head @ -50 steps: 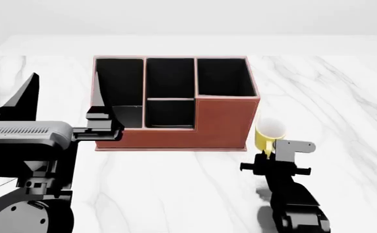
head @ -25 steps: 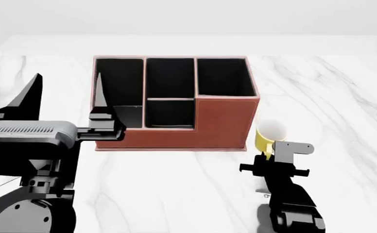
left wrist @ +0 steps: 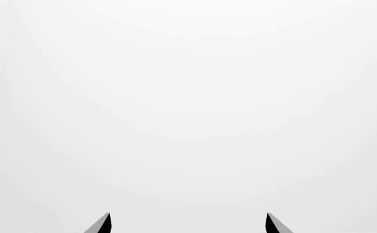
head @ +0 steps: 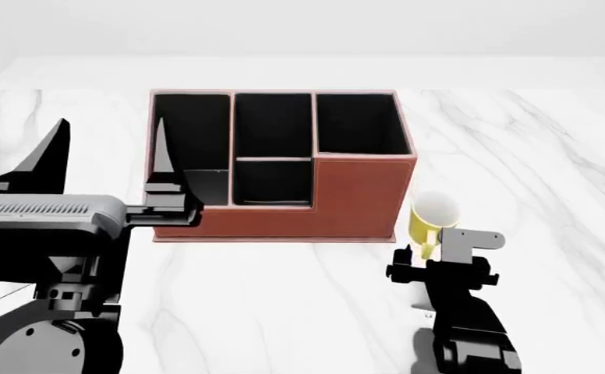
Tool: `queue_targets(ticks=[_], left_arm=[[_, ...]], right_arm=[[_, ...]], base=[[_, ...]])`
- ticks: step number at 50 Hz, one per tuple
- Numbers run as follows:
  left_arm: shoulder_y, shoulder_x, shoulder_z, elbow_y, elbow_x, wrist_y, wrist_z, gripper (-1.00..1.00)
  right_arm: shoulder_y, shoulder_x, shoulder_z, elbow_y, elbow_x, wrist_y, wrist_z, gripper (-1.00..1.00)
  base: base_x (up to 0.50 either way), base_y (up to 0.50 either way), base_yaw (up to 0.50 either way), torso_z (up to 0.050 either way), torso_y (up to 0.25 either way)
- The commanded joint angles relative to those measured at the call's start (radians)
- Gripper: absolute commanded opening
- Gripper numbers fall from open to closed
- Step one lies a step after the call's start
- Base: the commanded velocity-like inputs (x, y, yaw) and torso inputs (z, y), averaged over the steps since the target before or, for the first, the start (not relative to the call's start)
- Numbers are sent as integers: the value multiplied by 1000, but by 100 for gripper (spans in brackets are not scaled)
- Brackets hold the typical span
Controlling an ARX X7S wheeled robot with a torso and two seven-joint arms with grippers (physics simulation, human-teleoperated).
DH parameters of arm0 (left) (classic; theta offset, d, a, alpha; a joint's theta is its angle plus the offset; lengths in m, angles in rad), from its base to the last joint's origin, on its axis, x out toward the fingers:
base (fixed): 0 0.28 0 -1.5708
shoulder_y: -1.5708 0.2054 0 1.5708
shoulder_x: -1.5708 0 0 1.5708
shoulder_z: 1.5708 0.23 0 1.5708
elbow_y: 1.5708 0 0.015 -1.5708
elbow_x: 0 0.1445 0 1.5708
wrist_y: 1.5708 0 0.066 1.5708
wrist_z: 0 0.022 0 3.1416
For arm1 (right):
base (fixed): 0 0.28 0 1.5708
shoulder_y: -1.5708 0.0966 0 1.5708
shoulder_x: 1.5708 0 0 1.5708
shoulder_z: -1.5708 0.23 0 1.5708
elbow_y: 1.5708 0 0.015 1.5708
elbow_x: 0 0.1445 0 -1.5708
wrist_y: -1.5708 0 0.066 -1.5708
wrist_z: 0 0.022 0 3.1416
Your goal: Pick up the yellow and white mug and place it to the right of the caddy.
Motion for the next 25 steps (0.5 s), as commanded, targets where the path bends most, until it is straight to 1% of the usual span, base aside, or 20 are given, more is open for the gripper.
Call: queue_targets(ticks=[1, 6, 8, 13, 19, 25], left_arm=[[-3, -3, 1, 2, -4, -2, -4, 100], [-4, -4, 2, 5, -5, -4, -6, 100], [-3, -5, 1, 6, -6, -4, -7, 100], [0, -8, -1, 11, -10, -3, -9, 100], [1, -10, -5, 14, -15, -3, -11, 100], [1, -13, -7, 20, -20, -4, -13, 100]], right_arm=[[-7, -3, 49, 3, -37, -12, -13, 100], [-23, -7, 52, -3, -41, -30, -24, 100], [-49, -8, 51, -54, -40, -8, -26, 100], [-195, -1, 58, -420, -20, 203, -13, 100], [-314, 12, 65, -718, 5, 363, -2, 100], [-420, 26, 83, -961, 35, 468, 11, 100]], base=[[0, 0, 0, 0, 0], [0, 0, 0, 0, 0], [0, 0, 0, 0, 0], [0, 0, 0, 0, 0], [0, 0, 0, 0, 0], [0, 0, 0, 0, 0]])
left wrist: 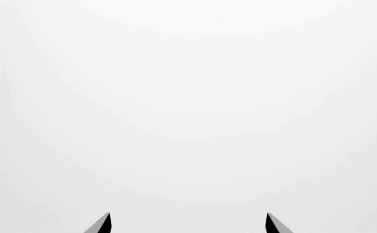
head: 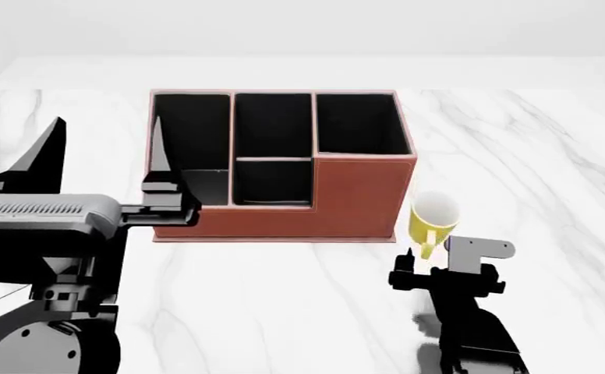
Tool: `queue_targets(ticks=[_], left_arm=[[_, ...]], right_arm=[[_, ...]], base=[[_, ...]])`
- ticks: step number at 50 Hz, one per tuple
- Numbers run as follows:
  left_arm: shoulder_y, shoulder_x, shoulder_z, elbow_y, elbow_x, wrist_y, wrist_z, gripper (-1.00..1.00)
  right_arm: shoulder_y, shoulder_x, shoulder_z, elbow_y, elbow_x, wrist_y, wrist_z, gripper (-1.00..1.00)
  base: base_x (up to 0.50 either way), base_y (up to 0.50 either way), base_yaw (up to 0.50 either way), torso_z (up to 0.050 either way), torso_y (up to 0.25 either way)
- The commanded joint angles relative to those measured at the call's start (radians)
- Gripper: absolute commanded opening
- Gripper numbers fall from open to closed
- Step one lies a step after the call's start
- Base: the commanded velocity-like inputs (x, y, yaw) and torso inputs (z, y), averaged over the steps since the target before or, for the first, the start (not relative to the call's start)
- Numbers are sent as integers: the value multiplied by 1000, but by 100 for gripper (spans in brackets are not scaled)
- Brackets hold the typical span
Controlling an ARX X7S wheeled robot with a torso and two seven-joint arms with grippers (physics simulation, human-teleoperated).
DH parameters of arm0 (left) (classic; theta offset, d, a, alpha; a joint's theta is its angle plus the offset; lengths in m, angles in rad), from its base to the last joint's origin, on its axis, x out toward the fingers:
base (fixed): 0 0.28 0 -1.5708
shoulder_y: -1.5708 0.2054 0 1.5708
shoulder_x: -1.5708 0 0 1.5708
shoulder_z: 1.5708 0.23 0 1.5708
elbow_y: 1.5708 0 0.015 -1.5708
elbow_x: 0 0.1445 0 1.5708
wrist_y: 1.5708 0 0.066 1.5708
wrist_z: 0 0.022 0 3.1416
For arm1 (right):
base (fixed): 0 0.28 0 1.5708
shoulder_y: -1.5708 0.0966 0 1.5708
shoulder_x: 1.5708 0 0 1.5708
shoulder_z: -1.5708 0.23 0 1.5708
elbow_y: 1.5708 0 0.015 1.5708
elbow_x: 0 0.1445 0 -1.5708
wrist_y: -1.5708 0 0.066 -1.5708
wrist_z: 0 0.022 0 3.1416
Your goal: Pick up the yellow and white mug and place it to the right of the caddy.
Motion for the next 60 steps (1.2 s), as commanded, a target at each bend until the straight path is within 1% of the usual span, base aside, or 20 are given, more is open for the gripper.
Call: queue_targets(ticks=[1, 5, 9, 11, 17, 25, 36, 46, 52, 60], left_arm=[[2, -5, -4, 8, -8, 0, -4, 100], [3, -7, -8, 12, -12, 0, -6, 100], [4, -9, -10, 17, -16, -2, -8, 100], [4, -10, -10, 18, -16, -2, -9, 100], [4, -10, -4, 14, -13, 3, -8, 100], [3, -10, 2, 14, -7, 4, -11, 100], [2, -11, 13, 9, 1, 8, -11, 100], [9, -16, 15, 27, -6, 6, -14, 100], [12, -19, 15, 33, -8, 7, -15, 100], [13, -21, 15, 41, -14, 4, -18, 100]], right_arm=[[-191, 19, 28, -448, 41, 212, 17, 100], [-264, 28, 46, -630, 67, 286, 32, 100], [-307, 33, 63, -741, 88, 322, 43, 100], [-332, 33, 74, -832, 108, 359, 50, 100], [-360, 41, 63, -1020, 127, 441, 68, 100], [-379, 41, 45, -1153, 126, 455, 91, 100], [-339, 51, -19, -1385, 131, 544, 119, 100], [-364, 53, -1, -1508, 155, 560, 138, 100], [-381, 59, -3, -1575, 154, 538, 144, 100], [-384, 63, -2, -1634, 170, 562, 157, 100]], base=[[0, 0, 0, 0, 0], [0, 0, 0, 0, 0], [0, 0, 0, 0, 0], [0, 0, 0, 0, 0], [0, 0, 0, 0, 0], [0, 0, 0, 0, 0], [0, 0, 0, 0, 0], [0, 0, 0, 0, 0], [0, 0, 0, 0, 0], [0, 0, 0, 0, 0]])
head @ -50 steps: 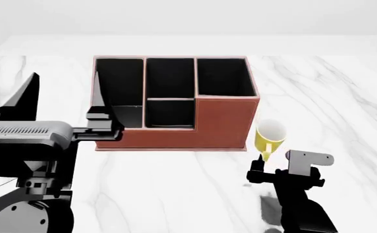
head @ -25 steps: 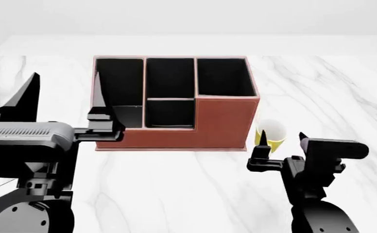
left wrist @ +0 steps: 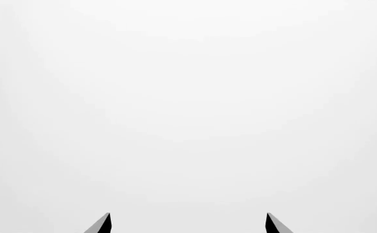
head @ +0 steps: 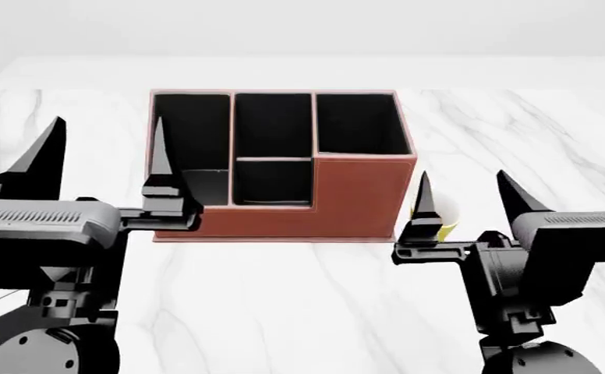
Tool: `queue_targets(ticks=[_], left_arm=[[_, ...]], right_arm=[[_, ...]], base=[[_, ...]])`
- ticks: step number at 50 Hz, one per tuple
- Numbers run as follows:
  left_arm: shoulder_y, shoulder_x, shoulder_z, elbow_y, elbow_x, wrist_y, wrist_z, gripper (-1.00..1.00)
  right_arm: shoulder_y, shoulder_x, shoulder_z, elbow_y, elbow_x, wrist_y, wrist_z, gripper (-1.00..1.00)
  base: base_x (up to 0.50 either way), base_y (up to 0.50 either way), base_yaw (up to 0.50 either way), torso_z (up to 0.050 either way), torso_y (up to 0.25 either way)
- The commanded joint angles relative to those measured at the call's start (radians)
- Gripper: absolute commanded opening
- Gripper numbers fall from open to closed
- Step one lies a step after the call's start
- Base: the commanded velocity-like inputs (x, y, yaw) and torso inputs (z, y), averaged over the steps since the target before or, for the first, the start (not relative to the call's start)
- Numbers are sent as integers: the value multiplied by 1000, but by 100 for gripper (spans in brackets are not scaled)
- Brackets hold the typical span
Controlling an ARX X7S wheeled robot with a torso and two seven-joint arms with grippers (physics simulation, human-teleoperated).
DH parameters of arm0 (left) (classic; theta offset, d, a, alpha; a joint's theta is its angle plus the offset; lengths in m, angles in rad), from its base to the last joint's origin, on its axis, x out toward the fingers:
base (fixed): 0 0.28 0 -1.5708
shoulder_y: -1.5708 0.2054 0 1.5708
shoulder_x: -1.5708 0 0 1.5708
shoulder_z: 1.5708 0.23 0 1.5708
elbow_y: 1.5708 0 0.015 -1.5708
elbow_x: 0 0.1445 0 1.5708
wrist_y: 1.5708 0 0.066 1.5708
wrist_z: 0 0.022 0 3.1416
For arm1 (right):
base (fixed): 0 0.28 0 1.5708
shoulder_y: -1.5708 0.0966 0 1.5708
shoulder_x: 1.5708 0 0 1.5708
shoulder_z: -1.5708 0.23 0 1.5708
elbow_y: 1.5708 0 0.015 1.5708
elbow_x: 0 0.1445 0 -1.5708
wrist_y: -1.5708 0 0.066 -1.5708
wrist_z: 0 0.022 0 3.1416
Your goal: Pick up the yellow and white mug and place it to the right of the caddy.
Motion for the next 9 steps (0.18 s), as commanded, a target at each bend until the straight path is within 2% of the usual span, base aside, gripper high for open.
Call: queue_targets(ticks=[1, 9], left_arm=[[2, -5, 0, 14, -8, -3, -4, 100], [2, -5, -2, 17, -10, 3, -5, 100]], right_arm=[[-10, 6, 0, -119, 20, 29, 20, 100], [-9, 13, 7, -186, 41, 62, 35, 100]], base=[[0, 0, 0, 0, 0], [0, 0, 0, 0, 0]])
